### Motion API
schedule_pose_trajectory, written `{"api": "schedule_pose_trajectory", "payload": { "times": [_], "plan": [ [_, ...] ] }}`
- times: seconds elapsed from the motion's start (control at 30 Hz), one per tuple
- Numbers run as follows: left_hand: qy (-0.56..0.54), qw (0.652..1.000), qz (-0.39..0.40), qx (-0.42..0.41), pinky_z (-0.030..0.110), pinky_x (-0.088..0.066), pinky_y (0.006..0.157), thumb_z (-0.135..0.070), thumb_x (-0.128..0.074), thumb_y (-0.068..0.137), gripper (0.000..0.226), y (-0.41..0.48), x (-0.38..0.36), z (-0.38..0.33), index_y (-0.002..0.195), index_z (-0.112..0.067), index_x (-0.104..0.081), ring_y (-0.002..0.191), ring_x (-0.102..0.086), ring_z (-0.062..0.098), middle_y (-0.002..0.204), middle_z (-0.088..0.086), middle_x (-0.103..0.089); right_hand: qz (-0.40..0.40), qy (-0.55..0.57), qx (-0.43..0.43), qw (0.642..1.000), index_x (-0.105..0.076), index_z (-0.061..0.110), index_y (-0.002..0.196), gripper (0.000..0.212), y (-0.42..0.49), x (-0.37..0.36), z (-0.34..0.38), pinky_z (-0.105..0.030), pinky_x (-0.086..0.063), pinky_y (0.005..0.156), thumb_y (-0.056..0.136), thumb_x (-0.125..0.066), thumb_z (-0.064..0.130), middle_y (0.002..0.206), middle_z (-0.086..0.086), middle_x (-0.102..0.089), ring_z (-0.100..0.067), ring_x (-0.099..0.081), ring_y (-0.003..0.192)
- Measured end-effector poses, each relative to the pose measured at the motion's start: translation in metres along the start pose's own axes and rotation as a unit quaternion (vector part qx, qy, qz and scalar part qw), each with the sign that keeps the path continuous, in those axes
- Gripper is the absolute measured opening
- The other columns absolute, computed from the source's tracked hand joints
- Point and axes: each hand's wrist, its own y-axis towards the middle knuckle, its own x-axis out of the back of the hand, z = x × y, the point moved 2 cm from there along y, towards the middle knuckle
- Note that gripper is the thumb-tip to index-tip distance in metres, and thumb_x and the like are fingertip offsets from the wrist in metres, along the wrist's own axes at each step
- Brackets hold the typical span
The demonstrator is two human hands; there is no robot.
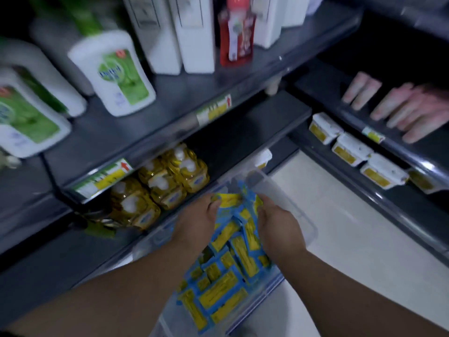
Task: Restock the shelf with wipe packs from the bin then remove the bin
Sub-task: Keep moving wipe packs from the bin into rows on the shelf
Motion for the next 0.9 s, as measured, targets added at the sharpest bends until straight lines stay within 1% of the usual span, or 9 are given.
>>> {"api": "schedule_pose_trajectory", "payload": {
  "times": [0.1,0.17,0.27,0.37,0.43,0.53,0.73,0.83,0.9],
  "plan": [
    [-0.061,0.995,-0.078,0.03,0.029,-0.046,0.075,-0.036,-0.04,0.101,0.04,-0.02,0.045,-0.021,0.123,-0.006,-0.054,0.096,-0.06,0.032,0.101,0.014,-0.062,-0.018,0.079,0.024,0.996,-0.039,0.025,0.142,0.039,-0.011,0.029,0.03,-0.034,-0.036,0.066,0.103,-0.035,0.028,0.103,-0.014,-0.067,-0.034,-0.061,0.094],
    [-0.086,0.988,-0.123,0.045,0.029,-0.046,0.074,-0.033,-0.042,0.1,0.037,-0.038,0.075,-0.03,0.116,-0.003,-0.055,0.095,-0.061,0.035,0.1,0.017,-0.064,-0.027,0.127,0.04,0.991,-0.047,0.017,0.133,0.033,-0.018,0.048,0.052,-0.035,-0.038,0.062,0.102,-0.038,0.027,0.09,-0.014,-0.066,-0.033,-0.06,0.083],
    [-0.181,0.966,-0.166,0.074,0.034,-0.059,0.064,-0.029,-0.046,0.1,0.036,-0.069,0.114,-0.033,0.127,-0.005,-0.048,0.085,-0.063,0.03,0.108,0.021,-0.06,-0.038,0.189,0.055,0.98,-0.054,0.009,0.112,0.025,-0.029,0.074,0.081,-0.034,-0.029,0.059,0.101,-0.041,0.028,0.071,-0.001,-0.054,-0.02,-0.049,0.064],
    [-0.234,0.943,-0.225,0.073,0.043,-0.06,0.066,-0.028,-0.051,0.097,0.023,-0.101,0.154,-0.024,0.114,-0.012,-0.053,0.092,-0.064,0.034,0.107,0.019,-0.059,-0.025,0.277,0.037,0.96,-0.055,0.009,0.103,0.025,-0.041,0.094,0.103,-0.033,-0.04,0.07,0.1,-0.044,0.031,0.086,-0.008,-0.061,-0.026,-0.057,0.081],
    [-0.275,0.927,-0.241,0.077,0.049,-0.059,0.07,-0.023,-0.051,0.098,0.012,-0.124,0.179,-0.017,0.107,-0.014,-0.051,0.093,-0.065,0.032,0.103,0.011,-0.061,-0.019,0.333,0.014,0.943,-0.055,0.014,0.095,0.024,-0.045,0.102,0.117,-0.043,-0.048,0.085,0.096,-0.046,0.036,0.094,-0.012,-0.063,-0.032,-0.059,0.091],
    [-0.311,0.908,-0.274,0.067,0.049,-0.059,0.071,-0.016,-0.049,0.099,0.009,-0.161,0.214,-0.01,0.107,-0.019,-0.049,0.089,-0.066,0.023,0.099,0.0,-0.062,0.012,0.437,-0.022,0.899,-0.056,0.023,0.088,0.03,-0.049,0.099,0.136,-0.056,-0.051,0.087,0.081,-0.048,0.051,0.099,-0.011,-0.065,-0.033,-0.063,0.092],
    [-0.346,0.892,-0.289,0.035,0.042,-0.06,0.072,0.004,-0.052,0.092,0.035,-0.246,0.265,0.016,0.117,-0.021,-0.049,0.095,-0.068,0.024,0.111,0.006,-0.065,0.126,0.564,-0.015,0.816,-0.055,0.012,0.114,0.019,-0.117,0.107,0.223,-0.055,-0.057,0.077,0.099,-0.05,0.022,0.105,-0.014,-0.067,-0.031,-0.068,0.088],
    [-0.344,0.883,-0.319,0.02,0.032,-0.06,0.063,0.014,-0.05,0.087,0.041,-0.299,0.299,0.037,0.11,-0.02,-0.05,0.083,-0.068,0.019,0.105,0.009,-0.066,0.213,0.523,0.046,0.824,-0.057,-0.002,0.109,0.017,-0.166,0.102,0.269,-0.034,-0.056,0.05,0.093,-0.057,0.001,0.095,-0.018,-0.068,-0.025,-0.069,0.068],
    [-0.33,0.876,-0.351,0.023,0.022,-0.055,0.054,0.013,-0.052,0.086,0.039,-0.342,0.325,0.054,0.109,-0.019,-0.051,0.072,-0.066,0.014,0.098,0.008,-0.066,0.234,0.483,0.096,0.838,-0.063,-0.003,0.102,0.013,-0.201,0.096,0.301,-0.041,-0.059,0.062,0.089,-0.059,-0.005,0.098,-0.019,-0.07,-0.03,-0.07,0.078]
  ]
}}
